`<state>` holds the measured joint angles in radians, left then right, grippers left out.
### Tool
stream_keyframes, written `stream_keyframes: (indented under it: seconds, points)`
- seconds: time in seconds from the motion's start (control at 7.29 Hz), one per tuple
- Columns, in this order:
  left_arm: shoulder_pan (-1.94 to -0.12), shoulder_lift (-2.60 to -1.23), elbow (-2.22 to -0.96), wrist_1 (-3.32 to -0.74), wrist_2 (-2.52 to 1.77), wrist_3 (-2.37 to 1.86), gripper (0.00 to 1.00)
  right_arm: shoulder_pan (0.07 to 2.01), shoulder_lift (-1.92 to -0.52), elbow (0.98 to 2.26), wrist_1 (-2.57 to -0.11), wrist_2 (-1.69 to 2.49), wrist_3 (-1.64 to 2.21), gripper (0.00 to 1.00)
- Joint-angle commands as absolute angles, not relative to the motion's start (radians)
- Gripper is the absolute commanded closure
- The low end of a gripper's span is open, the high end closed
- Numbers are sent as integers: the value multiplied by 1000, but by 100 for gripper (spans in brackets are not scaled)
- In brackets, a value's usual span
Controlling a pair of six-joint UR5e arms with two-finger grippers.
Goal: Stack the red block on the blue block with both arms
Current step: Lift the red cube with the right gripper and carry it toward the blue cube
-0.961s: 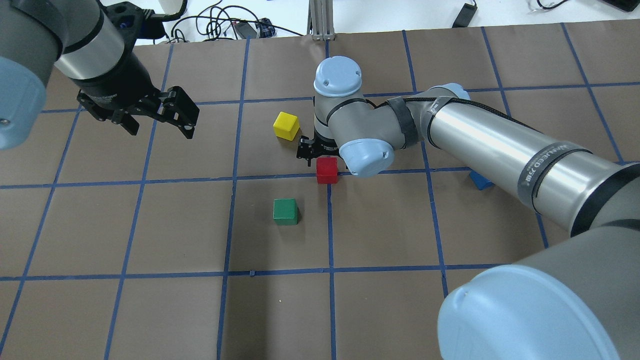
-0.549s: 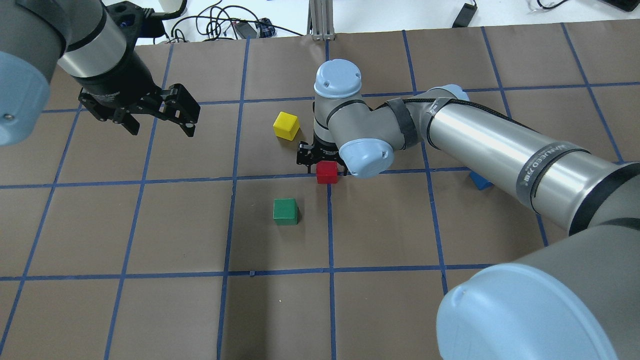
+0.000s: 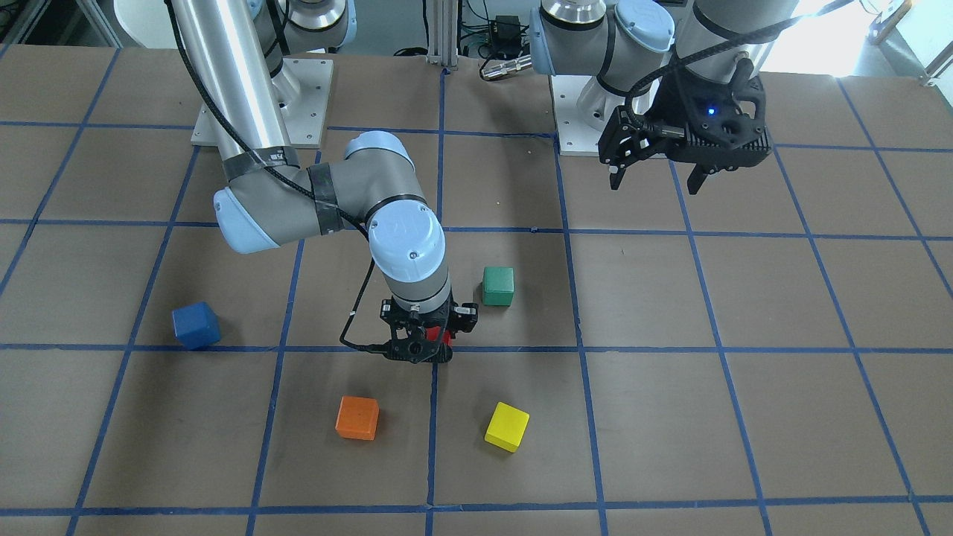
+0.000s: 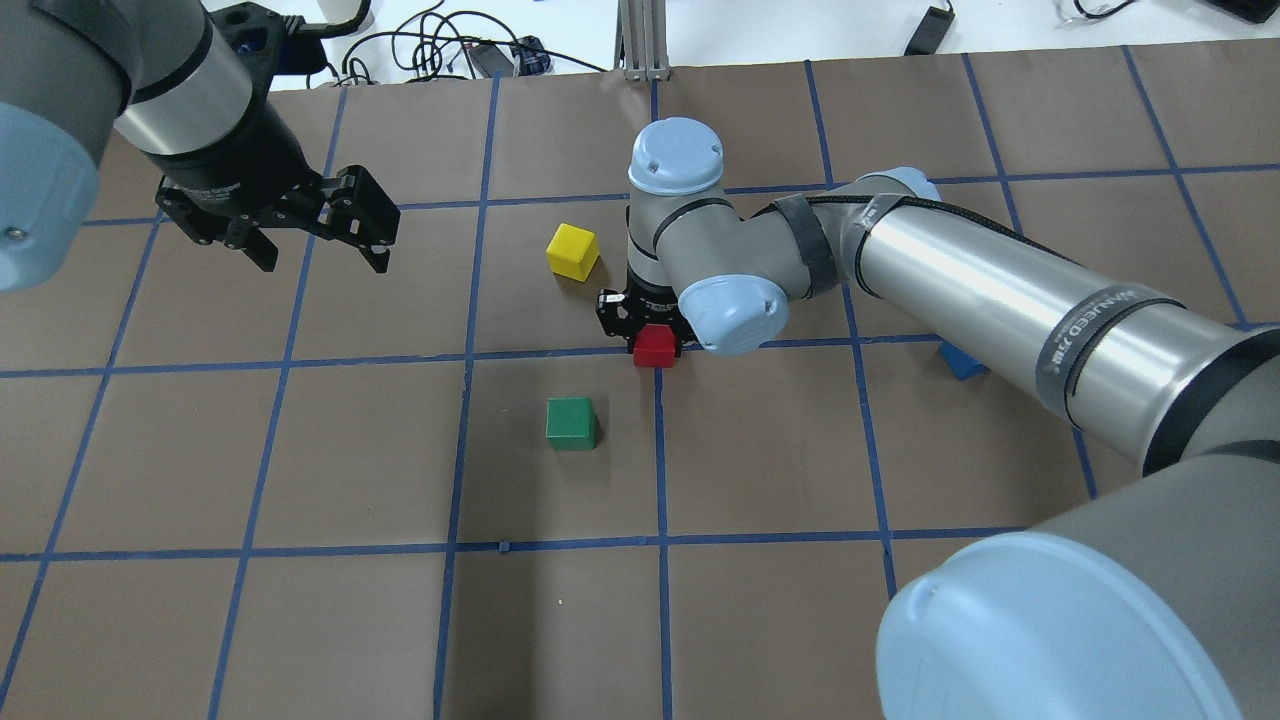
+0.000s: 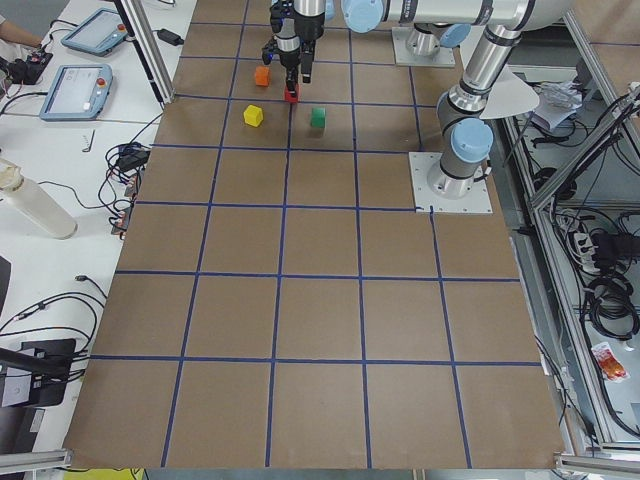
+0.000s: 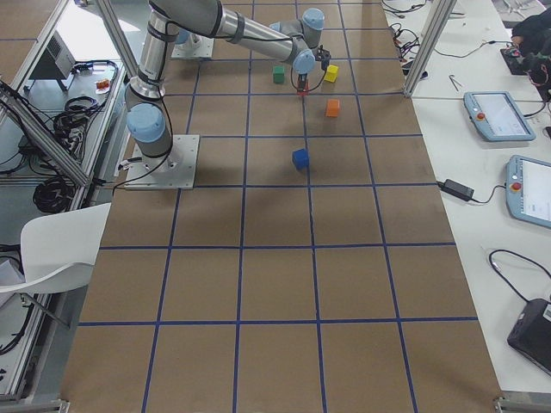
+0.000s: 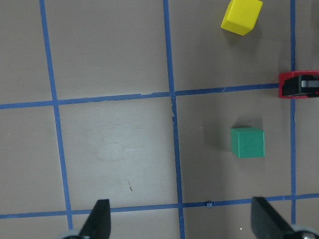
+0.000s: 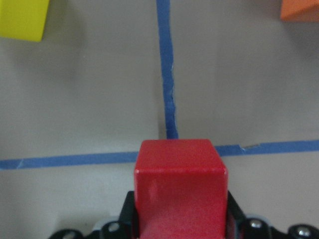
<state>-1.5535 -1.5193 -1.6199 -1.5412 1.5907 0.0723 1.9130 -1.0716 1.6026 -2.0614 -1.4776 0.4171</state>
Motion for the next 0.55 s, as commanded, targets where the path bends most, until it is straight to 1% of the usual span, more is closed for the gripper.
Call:
stream_keyframes:
  seconds: [0.0,0.14,0.41]
  points:
    - [-1554,-1520,-1620,-1542,1600,71,0,1844,-1167,1511,-1828,-1563,315,100]
    - [-1554,-1522,-1621,-1540,1600,71,0,1774,-1216,1487,-1733,-1554,242,100]
    - [-1555,-1522,-1621,-1540,1600,71,0,1587,-1296,1491,-1639,-1563,-46,100]
